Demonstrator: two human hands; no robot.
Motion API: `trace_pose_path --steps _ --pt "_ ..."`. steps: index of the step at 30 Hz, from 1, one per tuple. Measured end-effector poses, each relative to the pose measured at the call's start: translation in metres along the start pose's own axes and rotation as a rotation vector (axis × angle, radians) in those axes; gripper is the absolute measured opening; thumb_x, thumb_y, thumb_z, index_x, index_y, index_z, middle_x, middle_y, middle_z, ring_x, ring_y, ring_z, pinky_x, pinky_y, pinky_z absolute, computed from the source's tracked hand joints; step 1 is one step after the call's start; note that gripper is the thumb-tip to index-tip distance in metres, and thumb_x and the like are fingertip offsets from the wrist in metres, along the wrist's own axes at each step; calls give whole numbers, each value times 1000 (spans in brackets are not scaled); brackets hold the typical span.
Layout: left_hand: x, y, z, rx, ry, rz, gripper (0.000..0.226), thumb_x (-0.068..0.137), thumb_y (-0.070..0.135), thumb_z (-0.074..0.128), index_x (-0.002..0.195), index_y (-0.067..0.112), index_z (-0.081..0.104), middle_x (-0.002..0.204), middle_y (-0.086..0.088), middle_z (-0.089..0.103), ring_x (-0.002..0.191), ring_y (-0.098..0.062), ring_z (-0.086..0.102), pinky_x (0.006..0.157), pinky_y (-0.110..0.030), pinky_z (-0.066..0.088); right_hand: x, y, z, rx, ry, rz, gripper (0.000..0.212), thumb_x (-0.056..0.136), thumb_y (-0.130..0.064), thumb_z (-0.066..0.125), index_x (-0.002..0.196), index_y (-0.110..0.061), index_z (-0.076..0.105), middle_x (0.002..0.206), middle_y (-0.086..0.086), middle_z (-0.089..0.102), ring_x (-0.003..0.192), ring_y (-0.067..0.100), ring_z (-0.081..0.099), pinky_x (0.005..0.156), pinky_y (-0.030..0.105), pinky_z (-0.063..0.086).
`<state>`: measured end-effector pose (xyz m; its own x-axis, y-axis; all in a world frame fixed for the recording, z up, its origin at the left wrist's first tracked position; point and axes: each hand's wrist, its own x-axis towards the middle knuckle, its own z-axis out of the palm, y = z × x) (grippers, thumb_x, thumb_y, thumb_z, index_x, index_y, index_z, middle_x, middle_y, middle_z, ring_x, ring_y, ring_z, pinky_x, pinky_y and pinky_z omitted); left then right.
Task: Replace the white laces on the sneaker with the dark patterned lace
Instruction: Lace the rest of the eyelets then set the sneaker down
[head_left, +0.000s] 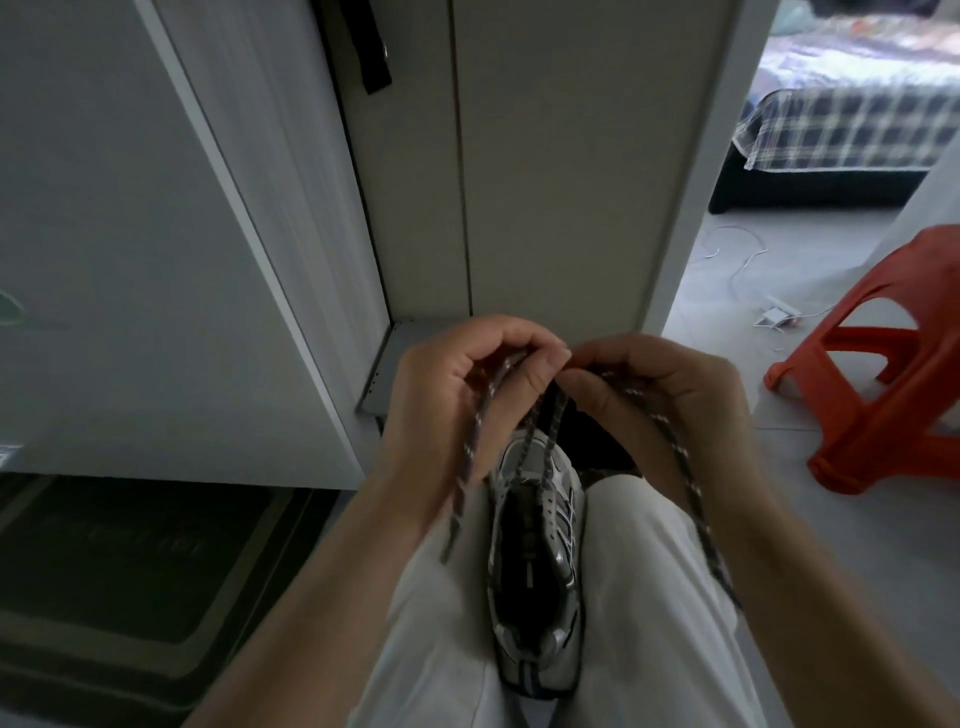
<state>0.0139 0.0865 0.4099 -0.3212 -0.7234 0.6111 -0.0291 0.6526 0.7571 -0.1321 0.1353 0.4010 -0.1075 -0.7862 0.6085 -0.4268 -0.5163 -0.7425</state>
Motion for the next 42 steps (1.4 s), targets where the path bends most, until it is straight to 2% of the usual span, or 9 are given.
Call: trace_pose_path --steps 7,12,15,20,26,31,35,40,42 --pt "27 22 -4 -54 26 130 12 84 11 64 95 9 68 82 10 68 73 2 65 65 -11 48 20 -17 -11 -5 70 -49 14 78 -22 68 84 -35 69 75 -21 68 63 -1 63 60 7 45" --pt "36 22 -2 56 9 24 24 92 30 46 78 22 64 54 10 57 53 -2 53 52 -20 41 33 -26 -11 -17 67 -42 30 86 -39 53 88 -14 70 63 -11 61 58 4 55 57 22 43" --pt "44 24 -3 116 43 -36 41 95 42 37 65 22 55 50 11 50 47 -2 47 49 -21 38 43 -29 -12 -54 62 -12 8 88 -24 62 84 -20 67 61 -19 59 58 1 55 58 12 39" --pt "63 43 -4 19 -25 -104 42 100 31 35 72 7 56 56 -2 50 54 -17 52 59 -39 50 65 -46 -17 -1 158 10 9 85 -17 66 77 -22 65 64 -5 67 51 5 59 51 11 41" --pt "75 51 8 -54 -28 -138 32 102 24 32 79 7 47 58 5 39 47 -3 37 46 -17 34 85 -59 -24 -98 189 -48 11 86 -17 65 79 -24 63 64 -8 67 51 6 62 56 18 50" --pt "70 41 13 102 6 -64 24 98 17 43 86 3 59 65 -5 54 54 -18 51 52 -43 47 90 -59 -27 -203 175 -36 20 88 -24 62 69 -27 65 51 -20 61 47 1 56 49 12 42" --pt "72 42 10 218 126 119 17 94 21 55 85 14 69 72 1 62 64 -6 54 57 -20 44 97 -64 -29 -271 180 -13 22 89 -25 61 74 -14 72 58 -2 66 52 19 59 51 30 48" --pt "50 18 26 372 -582 -12 20 85 33 59 81 17 70 57 10 59 49 6 53 49 -7 34 106 -74 -26 -270 -57 -51 10 89 -16 60 86 -16 70 67 -14 66 56 2 62 61 19 51" --pt "30 -6 47 202 -705 -199 17 87 25 64 94 11 70 59 15 58 51 10 54 54 -4 38 97 -68 -10 -328 -227 -65 13 87 -17 62 97 -16 71 74 -17 67 69 -1 64 68 13 50"
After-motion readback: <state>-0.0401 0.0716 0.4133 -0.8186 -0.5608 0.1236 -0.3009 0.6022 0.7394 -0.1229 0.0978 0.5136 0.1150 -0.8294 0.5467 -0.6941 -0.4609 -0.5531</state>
